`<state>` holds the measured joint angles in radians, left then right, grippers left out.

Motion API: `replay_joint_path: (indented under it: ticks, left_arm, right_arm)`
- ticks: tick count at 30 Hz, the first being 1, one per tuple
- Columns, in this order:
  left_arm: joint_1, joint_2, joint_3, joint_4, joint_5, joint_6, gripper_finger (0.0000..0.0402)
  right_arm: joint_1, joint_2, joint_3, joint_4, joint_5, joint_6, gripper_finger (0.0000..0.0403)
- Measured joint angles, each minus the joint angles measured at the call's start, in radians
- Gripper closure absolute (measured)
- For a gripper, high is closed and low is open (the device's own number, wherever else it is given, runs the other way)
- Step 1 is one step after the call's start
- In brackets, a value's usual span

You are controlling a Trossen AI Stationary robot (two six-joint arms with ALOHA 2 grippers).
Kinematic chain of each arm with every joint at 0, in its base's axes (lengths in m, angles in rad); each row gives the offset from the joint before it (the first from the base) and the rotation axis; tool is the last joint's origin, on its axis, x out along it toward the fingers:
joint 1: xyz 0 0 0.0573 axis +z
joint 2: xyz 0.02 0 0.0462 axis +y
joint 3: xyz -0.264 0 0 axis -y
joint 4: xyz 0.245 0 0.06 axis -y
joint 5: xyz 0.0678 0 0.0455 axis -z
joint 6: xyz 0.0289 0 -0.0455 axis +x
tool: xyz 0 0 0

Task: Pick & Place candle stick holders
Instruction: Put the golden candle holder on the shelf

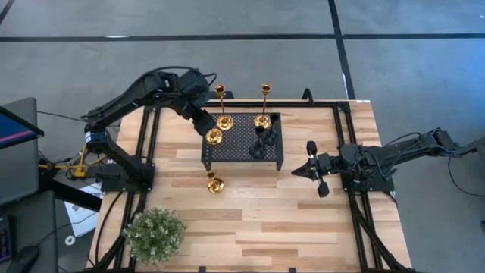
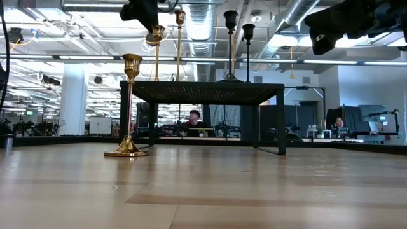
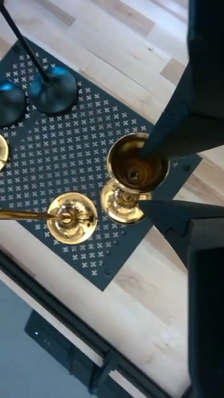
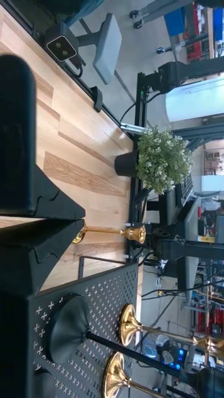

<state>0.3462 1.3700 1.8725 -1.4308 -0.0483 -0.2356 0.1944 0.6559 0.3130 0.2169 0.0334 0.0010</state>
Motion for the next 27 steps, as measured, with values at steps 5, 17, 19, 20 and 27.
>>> replay_joint_path:
  ticks: [5, 17, 19, 20, 27]
  left_arm:
    - [0.0, -0.024, 0.0, 0.022, 0.001, 0.003, 0.0293]
    - [0.0, -0.116, 0.0, 0.095, 0.033, 0.004, 0.0293]
    - [-0.001, -0.136, 0.0, 0.113, 0.034, 0.004, 0.0293]
    - [-0.001, -0.147, 0.0, 0.119, 0.034, 0.017, 0.0295]
    - [-0.028, -0.214, 0.0, 0.18, 0.034, 0.13, 0.0351]
  right_arm:
    - [0.0, 0.0, 0.0, -0.001, 0.0, 0.0, 0.0403]
    - [0.0, 0.0, 0.0, -0.011, 0.0, 0.0, 0.0403]
    - [0.0, 0.0, 0.0, -0.011, 0.0, 0.0, 0.0403]
    - [0.0, 0.0, 0.0, -0.012, 0.0, 0.0, 0.0403]
    - [0.0, 0.0, 0.0, -0.013, 0.0, 0.0, 0.0403]
